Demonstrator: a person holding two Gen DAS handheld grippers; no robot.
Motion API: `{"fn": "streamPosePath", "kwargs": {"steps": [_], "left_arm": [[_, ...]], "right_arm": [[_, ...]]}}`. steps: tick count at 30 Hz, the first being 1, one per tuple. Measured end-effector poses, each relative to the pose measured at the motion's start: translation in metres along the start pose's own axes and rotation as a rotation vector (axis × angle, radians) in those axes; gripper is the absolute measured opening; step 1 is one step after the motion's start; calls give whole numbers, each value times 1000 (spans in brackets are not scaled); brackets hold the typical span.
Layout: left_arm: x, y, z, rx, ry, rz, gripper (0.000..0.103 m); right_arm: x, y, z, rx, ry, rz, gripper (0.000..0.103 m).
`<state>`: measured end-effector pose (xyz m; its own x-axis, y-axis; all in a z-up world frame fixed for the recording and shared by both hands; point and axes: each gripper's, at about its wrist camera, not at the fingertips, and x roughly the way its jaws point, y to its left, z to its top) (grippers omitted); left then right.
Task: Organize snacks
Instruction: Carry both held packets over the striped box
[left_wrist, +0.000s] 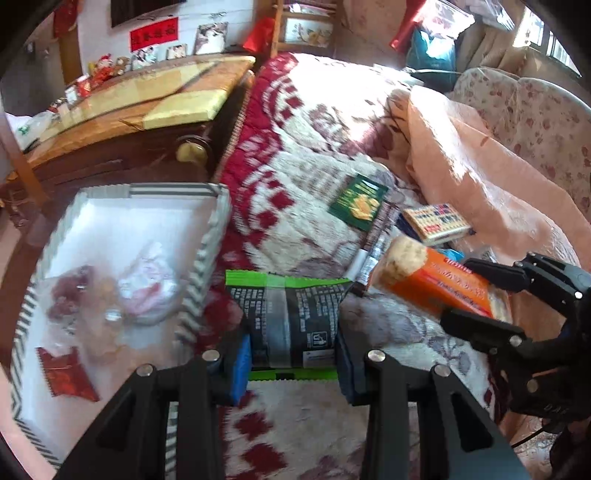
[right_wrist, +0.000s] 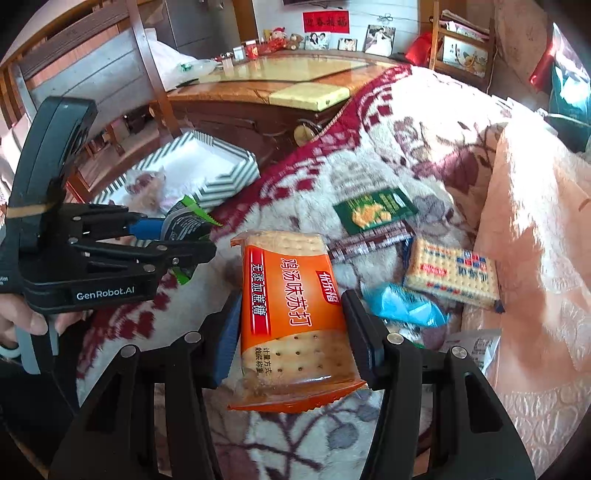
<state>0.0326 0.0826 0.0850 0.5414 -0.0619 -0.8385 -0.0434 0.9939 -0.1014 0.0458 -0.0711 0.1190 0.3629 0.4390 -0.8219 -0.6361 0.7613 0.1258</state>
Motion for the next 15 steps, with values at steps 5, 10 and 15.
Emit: {"fn": "streamPosePath", "kwargs": {"steps": [5,10,15], "left_arm": [[-15,26,1,-31,-27,47,41],[-28,55,-1,-65,-53,103,41],[-35,83,-7,-109,-63,143,41]], "right_arm": [[-1,19,18,-7,-38,27,53],[5,43,34,-40,-46,49,53],[17,69,49,-70,-42,83,53]]}}
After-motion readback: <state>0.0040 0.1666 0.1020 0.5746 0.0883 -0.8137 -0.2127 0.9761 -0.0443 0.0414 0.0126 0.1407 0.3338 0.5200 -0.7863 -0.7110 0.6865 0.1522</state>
